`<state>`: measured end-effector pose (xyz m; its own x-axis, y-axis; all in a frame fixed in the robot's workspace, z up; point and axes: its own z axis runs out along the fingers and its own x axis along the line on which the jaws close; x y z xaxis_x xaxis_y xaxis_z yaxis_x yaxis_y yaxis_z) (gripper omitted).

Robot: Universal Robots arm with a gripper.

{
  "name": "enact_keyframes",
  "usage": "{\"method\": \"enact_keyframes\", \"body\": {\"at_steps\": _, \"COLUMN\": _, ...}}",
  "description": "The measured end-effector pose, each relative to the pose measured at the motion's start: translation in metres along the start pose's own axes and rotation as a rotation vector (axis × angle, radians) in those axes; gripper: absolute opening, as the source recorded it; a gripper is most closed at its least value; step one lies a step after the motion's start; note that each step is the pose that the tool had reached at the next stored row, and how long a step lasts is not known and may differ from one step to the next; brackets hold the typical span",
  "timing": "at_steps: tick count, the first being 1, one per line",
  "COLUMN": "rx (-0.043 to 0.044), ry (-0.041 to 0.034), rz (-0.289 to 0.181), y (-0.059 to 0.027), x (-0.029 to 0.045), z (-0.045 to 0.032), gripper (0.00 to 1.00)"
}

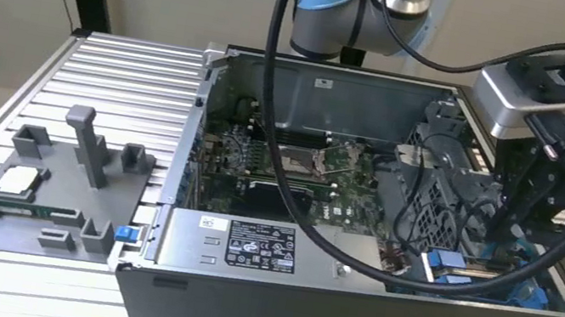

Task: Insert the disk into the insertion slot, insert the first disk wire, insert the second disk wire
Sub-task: 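Insert the second disk wire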

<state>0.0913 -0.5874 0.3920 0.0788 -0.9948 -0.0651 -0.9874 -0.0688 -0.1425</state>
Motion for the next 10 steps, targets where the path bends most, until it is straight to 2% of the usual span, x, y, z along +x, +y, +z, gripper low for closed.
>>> {"method": "enact_keyframes", "body": {"at_steps": 8, "rx": -0.0003, "ry": -0.0009, "rz": -0.012, "y": 0.0018, "x": 0.0019, "z": 0.0130, "gripper": 0.00}}
{"method": "enact_keyframes", "body": {"at_steps": 9, "rx": -0.0004, "ry": 0.0010, "rz": -0.012, "y": 0.0019, "x": 0.0020, "z": 0.0140, "gripper": 0.00}}
{"method": "enact_keyframes", "body": {"at_steps": 10, "rx": -0.0011, "ry": 0.0062, "rz": -0.013, "y": 0.0019, "x": 0.0021, "z": 0.0142, "gripper": 0.00}}
